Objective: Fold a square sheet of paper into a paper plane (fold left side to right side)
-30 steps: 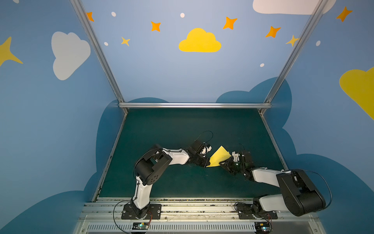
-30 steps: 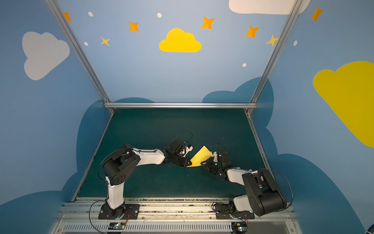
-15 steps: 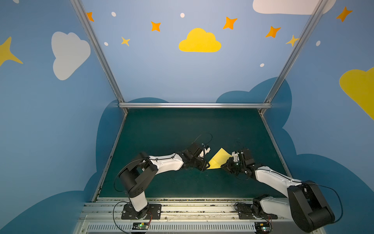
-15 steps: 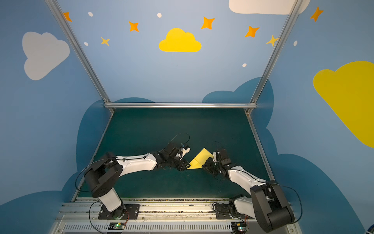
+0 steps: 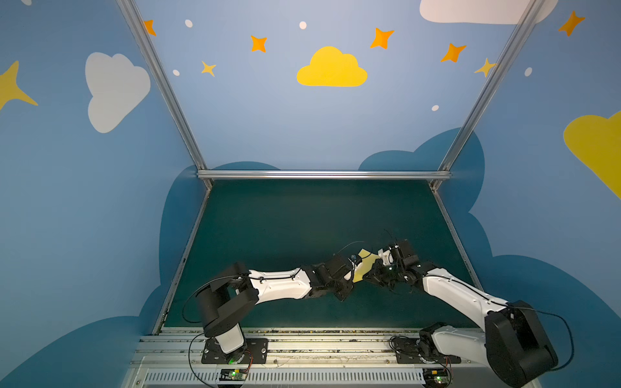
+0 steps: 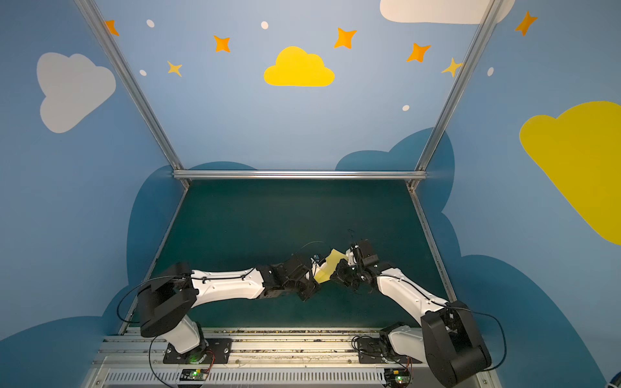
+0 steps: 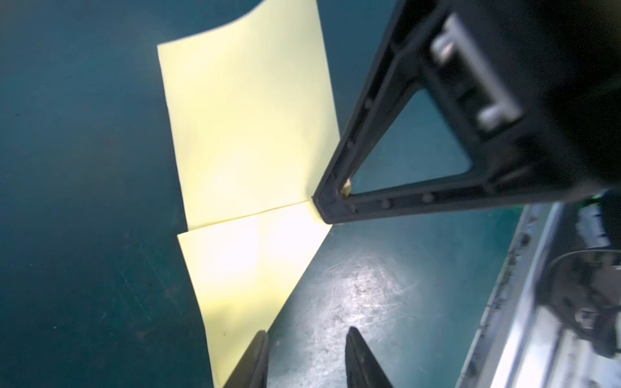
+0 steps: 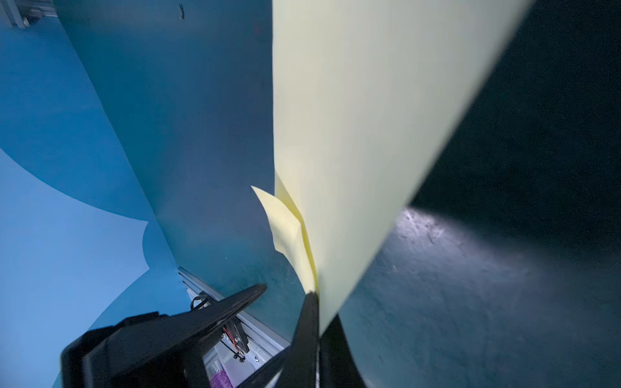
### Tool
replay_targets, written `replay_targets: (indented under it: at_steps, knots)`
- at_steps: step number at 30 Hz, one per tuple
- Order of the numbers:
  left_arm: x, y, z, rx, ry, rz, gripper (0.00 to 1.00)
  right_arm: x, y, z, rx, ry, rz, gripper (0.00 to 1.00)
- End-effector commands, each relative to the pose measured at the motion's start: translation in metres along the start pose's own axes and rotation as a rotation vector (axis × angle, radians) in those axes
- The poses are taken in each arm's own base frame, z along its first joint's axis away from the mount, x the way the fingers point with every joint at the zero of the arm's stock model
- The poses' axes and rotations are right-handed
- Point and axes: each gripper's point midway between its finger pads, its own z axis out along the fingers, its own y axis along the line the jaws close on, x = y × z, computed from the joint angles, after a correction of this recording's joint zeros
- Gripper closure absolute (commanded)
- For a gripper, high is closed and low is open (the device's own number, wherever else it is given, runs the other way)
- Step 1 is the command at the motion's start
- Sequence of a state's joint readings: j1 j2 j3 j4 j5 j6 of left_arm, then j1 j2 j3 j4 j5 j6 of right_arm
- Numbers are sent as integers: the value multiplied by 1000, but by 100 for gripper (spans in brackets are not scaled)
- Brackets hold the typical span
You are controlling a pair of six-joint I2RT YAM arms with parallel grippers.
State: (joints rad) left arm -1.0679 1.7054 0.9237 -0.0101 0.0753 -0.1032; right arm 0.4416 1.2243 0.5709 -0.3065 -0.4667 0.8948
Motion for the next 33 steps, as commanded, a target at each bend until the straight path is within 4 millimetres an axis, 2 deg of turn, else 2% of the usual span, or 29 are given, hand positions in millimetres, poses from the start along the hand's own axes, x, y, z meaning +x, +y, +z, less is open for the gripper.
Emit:
replay_targets:
  at_steps: [1,14,23,33]
  knots:
    - [5,9,9,-79,19,61,60,5,5,-3,1,36,-25,100]
    - [12,22,21,-182,21,105,68,9,7,-5,-3,47,-34,100]
    - [14,25,24,-193,29,125,75,8,8,-6,-1,44,-35,100]
    - [21,32,24,-233,44,134,69,7,10,-4,1,54,-48,100]
